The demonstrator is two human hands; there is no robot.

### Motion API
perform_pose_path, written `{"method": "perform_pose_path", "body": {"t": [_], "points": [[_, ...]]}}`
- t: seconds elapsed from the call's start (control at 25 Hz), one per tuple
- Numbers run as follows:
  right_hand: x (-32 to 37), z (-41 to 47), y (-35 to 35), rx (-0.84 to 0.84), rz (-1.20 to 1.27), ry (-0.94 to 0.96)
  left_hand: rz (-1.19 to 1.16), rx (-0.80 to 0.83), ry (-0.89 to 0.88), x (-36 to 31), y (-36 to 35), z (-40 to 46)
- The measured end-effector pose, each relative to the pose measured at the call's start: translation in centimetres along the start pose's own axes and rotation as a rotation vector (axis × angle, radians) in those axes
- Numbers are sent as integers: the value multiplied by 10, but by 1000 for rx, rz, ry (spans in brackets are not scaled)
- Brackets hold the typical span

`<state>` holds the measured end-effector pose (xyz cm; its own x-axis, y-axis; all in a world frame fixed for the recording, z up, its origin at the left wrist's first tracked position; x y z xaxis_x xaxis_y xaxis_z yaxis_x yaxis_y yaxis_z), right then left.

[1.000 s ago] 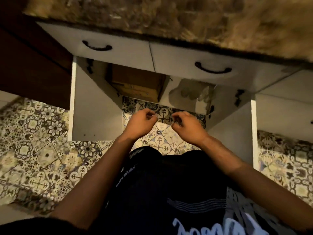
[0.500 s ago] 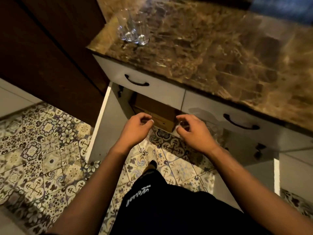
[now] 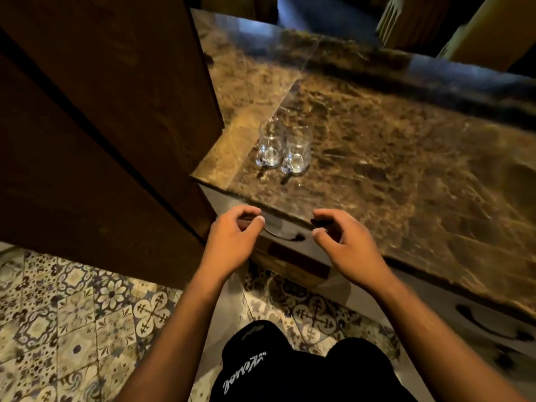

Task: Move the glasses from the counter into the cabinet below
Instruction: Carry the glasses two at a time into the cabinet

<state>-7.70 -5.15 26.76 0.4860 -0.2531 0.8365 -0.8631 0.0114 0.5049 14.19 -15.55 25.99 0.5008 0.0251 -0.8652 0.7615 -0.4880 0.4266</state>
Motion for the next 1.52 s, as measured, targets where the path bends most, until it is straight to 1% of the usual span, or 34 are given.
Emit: {"method": "perform_pose_path", "body": {"t": [0.12, 0.28, 0.4, 0.56, 0.72, 0.96, 1.08, 1.28, 1.52], "points": [[9, 30, 2, -48, 54, -37, -87, -55, -40, -9, 19, 29], [13, 65, 12, -112, 73, -52, -187, -94, -104, -23, 25, 64], [10, 90, 22, -120, 143, -40, -159, -92, -113, -29, 24, 88], [8, 109, 26, -79, 171, -8, -114, -44, -115, -32, 17, 108], [8, 123, 20, -56, 102, 57, -64, -10, -123, -32, 12, 128], [10, 142, 21, -91, 33, 97, -70, 35, -217, -36, 5, 146], [8, 147, 22, -105, 6, 98, -59, 57, -204, -35, 2, 148], [6, 152, 24, -88, -4, 123, -58, 35, -227, -35, 2, 153], [9, 148, 25, -109, -21, 145, -64, -6, -253, -39, 1, 148]]}}
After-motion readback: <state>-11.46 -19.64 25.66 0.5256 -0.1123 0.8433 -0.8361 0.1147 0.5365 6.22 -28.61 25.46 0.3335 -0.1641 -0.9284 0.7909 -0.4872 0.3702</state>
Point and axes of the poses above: each hand's wrist, its own z-axis towards the middle knuckle, its own y-axis out of the back of the hand, x = y × z, the point moved 3 cm from there along z, towards the middle knuckle, and after that the axes turned 11 degrees about x, right-handed, at the moved point
